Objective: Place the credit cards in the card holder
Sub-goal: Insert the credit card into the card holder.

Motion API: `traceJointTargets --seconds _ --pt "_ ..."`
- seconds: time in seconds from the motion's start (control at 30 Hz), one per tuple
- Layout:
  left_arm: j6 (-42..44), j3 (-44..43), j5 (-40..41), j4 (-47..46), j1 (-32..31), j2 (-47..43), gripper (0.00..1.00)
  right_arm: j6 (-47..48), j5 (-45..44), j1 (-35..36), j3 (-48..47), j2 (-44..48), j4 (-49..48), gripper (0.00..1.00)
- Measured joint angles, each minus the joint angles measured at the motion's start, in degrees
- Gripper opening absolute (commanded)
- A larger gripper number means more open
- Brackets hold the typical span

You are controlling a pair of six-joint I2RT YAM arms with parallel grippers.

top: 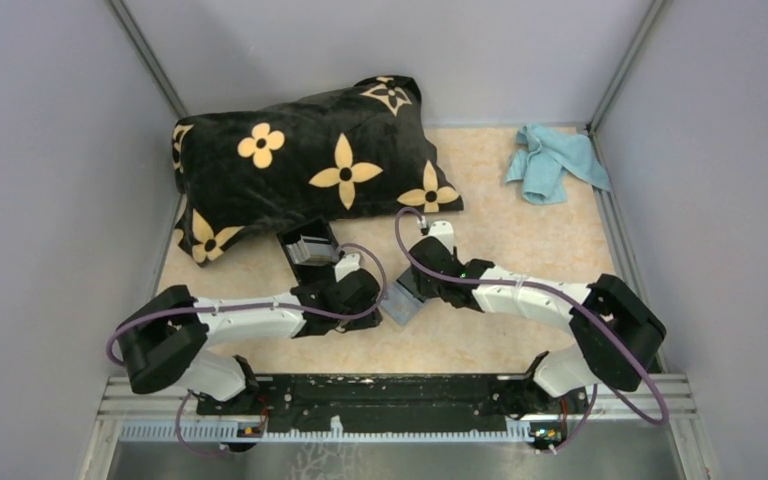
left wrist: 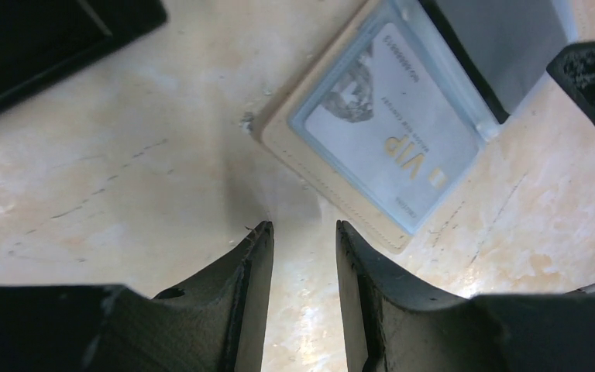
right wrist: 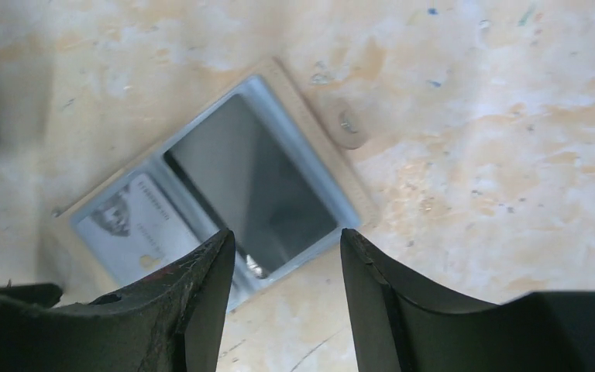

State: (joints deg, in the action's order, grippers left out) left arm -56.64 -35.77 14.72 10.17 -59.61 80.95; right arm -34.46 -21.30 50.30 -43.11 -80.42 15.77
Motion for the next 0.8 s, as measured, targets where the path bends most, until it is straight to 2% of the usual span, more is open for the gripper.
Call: traceJointTargets --seconds 0.4,0.8 --pt "-3.2 -2.7 1.3 -4.7 -3.1 5.2 0.44 4.4 -5.2 -4.2 0.0 -3.0 -0.6 0.54" --pt "-4.0 -3.5 1.8 -6.7 -3.1 6.9 0.45 9.9 -3.0 -9.6 2.6 -6.5 -11.8 0.53"
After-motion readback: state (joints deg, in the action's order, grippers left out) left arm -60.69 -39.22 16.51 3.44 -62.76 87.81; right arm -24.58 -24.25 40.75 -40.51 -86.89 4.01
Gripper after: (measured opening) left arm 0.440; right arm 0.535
